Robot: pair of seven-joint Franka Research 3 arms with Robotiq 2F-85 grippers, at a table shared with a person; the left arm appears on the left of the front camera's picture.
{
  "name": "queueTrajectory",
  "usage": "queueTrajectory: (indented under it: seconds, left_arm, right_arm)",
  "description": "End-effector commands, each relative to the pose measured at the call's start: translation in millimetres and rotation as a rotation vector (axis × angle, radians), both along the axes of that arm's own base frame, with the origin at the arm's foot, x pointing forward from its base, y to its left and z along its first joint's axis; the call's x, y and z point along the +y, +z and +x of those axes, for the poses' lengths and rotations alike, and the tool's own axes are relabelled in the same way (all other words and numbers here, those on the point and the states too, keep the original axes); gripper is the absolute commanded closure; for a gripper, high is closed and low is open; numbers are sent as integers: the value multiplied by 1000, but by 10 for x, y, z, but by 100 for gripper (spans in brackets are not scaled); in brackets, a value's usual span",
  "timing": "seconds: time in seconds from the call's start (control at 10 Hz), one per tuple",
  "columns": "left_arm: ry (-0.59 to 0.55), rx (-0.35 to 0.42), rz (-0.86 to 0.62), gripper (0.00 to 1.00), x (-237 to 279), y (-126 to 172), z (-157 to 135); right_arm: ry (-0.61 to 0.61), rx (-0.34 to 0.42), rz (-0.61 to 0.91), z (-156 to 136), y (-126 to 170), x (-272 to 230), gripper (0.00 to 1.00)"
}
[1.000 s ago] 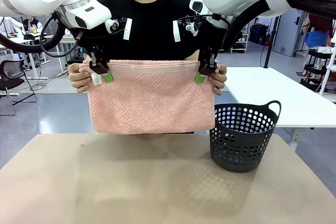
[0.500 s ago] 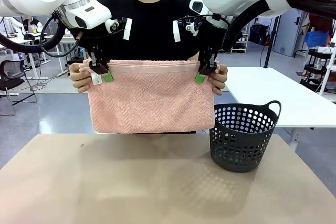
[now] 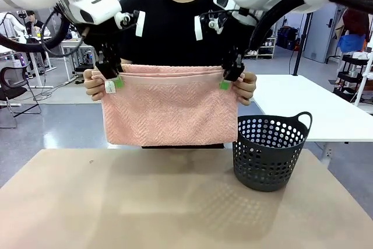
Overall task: Fold the towel.
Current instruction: Release the end of the 100 cm Hotel Towel you were holding.
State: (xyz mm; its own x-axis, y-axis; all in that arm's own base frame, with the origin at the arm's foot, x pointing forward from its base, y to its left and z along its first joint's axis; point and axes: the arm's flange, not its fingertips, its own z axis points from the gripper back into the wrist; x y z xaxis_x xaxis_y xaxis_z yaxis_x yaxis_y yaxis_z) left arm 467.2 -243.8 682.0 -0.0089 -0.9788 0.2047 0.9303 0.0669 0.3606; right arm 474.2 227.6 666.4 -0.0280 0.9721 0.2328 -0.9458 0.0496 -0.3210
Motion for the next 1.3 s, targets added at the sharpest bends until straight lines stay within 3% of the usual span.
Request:
queueTrajectory:
  seconds: [0.0, 0.1, 0.2, 0.3, 0.4, 0.5, 0.7, 1.0, 1.2]
  left_arm:
    - [20, 1, -24, 0, 82, 314, -186]
    - [36, -8, -53, 0, 138, 512, -309]
    - [78, -5, -83, 16, 197, 671, -440]
    - [143, -8, -143, 6, 301, 827, -597]
    - [277, -12, -222, 0, 464, 961, -764]
    - [362, -51, -280, 0, 667, 1055, -945]
    - [542, -151, -374, 0, 1145, 1160, -1282]
    - [627, -209, -469, 0, 1684, 1277, -1708]
    - [708, -241, -485, 0, 1906, 1372, -1748]
  right_arm:
    - [-20, 13, 35, -163, 241, -59, 0]
    - [-18, -6, 43, -280, 414, -105, 29]
    - [-32, 8, 88, -427, 600, -175, 0]
    - [-78, -7, 142, -626, 816, -292, 0]
    - [-151, -28, 202, -815, 997, -465, 0]
    - [-239, -30, 268, -962, 1122, -671, 17]
    - [-469, -108, 411, -1234, 1301, -1147, 0]
    - [-617, -184, 496, -1681, 1430, -1582, 0]
    - [-682, -198, 520, -1786, 1456, -1769, 0]
